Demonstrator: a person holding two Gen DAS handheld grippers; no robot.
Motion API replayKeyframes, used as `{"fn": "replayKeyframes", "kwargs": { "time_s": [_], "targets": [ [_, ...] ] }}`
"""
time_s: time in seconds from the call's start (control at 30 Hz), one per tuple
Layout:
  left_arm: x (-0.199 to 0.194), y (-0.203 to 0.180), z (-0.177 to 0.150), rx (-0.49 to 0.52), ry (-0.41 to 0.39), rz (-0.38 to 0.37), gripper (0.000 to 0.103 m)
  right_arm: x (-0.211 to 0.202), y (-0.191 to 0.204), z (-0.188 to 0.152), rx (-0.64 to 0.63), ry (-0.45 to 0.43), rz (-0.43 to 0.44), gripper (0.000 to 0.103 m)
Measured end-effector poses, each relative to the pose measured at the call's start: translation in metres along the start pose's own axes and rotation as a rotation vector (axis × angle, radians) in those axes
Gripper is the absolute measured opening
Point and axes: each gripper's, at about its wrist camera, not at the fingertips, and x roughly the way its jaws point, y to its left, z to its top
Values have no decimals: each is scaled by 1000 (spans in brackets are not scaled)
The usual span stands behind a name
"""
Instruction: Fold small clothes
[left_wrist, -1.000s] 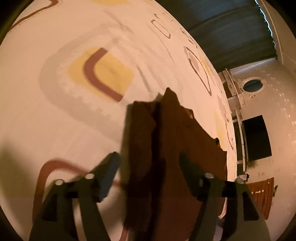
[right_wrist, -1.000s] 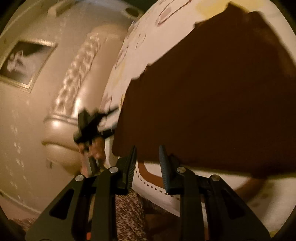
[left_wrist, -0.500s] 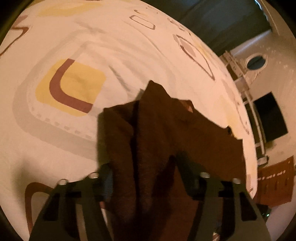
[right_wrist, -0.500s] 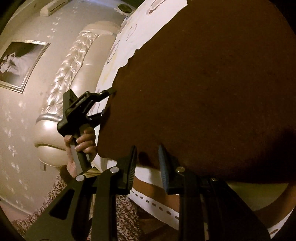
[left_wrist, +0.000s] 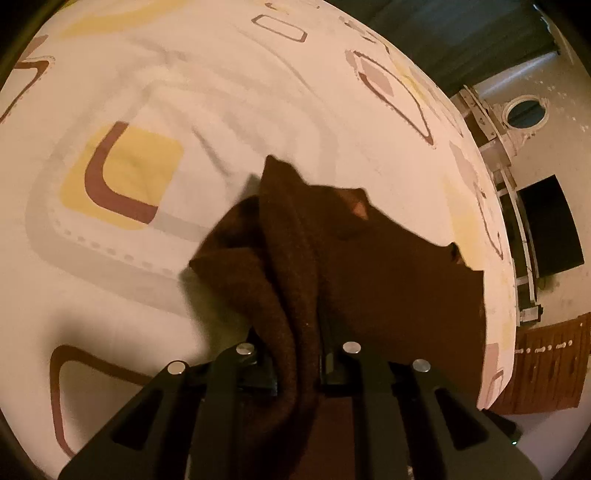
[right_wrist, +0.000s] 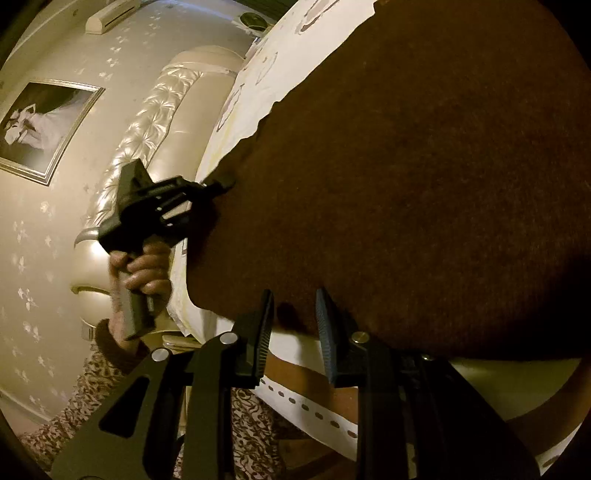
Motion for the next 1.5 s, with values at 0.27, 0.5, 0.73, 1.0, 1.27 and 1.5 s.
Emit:
{"fn": "replayKeyframes", "kwargs": {
  "time_s": [0.27, 0.5, 0.73, 1.0, 1.27, 1.5],
  "targets": [
    [-24, -66, -1, 52, -10, 30, 14, -2, 0, -1, 7, 25, 13, 24],
    [-18, -148, -12, 133, -9, 64, 14, -5, -3, -2, -11, 57, 26, 25],
    [22, -217, -33, 191, 14, 112, 14, -32, -8, -9, -7, 85, 28, 48],
    [75, -268, -70, 247, 26, 175, 14, -86, -30, -30, -18, 83, -23, 51],
    [122, -294, -102, 326, 6, 324, 14, -132, -67, -49, 69, 38, 22, 51],
    [129, -312, -117, 364, -21, 360, 34, -136, -72, -60, 107, 4, 76, 51]
  ]
}}
